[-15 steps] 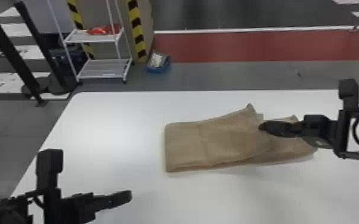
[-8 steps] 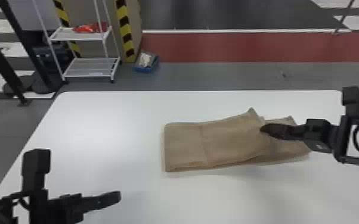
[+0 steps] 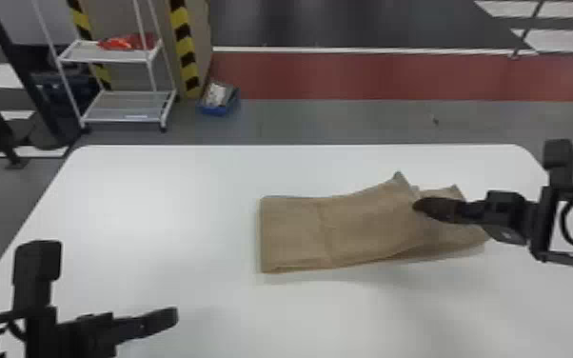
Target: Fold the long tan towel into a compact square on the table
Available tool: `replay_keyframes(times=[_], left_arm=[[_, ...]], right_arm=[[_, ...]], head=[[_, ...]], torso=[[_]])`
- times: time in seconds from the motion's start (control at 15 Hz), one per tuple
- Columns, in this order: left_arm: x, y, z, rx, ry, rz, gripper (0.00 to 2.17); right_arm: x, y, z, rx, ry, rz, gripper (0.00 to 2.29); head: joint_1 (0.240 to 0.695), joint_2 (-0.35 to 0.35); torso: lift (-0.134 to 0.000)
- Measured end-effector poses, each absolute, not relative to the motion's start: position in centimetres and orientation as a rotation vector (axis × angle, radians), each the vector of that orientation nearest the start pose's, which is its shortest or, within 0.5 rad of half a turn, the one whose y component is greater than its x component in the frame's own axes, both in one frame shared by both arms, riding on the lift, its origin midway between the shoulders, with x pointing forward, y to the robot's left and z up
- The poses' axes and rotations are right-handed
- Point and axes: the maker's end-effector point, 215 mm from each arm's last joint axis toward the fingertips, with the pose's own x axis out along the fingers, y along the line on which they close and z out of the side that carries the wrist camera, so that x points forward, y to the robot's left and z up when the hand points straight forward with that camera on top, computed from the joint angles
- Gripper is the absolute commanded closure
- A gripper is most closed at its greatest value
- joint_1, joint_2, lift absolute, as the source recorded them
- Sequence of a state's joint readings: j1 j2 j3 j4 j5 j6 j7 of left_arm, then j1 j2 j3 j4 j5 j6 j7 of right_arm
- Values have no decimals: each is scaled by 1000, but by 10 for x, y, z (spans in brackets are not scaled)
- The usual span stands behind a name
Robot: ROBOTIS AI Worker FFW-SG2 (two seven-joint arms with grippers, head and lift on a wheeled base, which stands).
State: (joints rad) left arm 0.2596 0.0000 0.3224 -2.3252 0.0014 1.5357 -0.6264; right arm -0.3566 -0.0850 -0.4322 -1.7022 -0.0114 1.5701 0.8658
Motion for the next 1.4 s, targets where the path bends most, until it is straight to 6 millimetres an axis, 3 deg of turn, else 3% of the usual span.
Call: replay_keyframes(times=[0.13,0.27,0.4,0.53,0.67,0.8,1.0,1.13,1.27,1.4], left_arm=[[354,247,-449,-402,954,-246,87],[353,247,-449,-406,954,-249,87],[353,246,-449,-402,955,-248,87],[352,245,-448,-406,954,-252,87],[352,246,-449,-402,956,-248,87],[351,244,-448,-411,955,-258,87],[351,244,-448,-406,955,-255,87],[350,244,-448,-411,955,-259,87],[350,243,-449,-410,958,-260,87],[348,241,-451,-414,963,-264,87]], right_arm=[[535,-277,-353,749,770,427,1116],[528,-284,-361,742,783,413,1116],[531,-294,-347,763,741,420,1116],[524,-289,-354,727,765,422,1116],[529,-296,-327,764,683,445,1116],[527,-300,-330,763,687,430,1116],[534,-318,-311,768,638,419,1116],[522,-323,-332,745,686,388,1116],[522,-337,-331,756,675,365,1116],[516,-338,-350,752,722,342,1116]], head=[[695,-36],[695,-46],[695,-61],[695,-58],[695,-56],[695,-71],[695,-94],[695,-100],[695,-115],[695,-125]], torso=[[-125],[-125],[-125],[-125],[-125],[-125],[-125],[-125],[-125],[-125]])
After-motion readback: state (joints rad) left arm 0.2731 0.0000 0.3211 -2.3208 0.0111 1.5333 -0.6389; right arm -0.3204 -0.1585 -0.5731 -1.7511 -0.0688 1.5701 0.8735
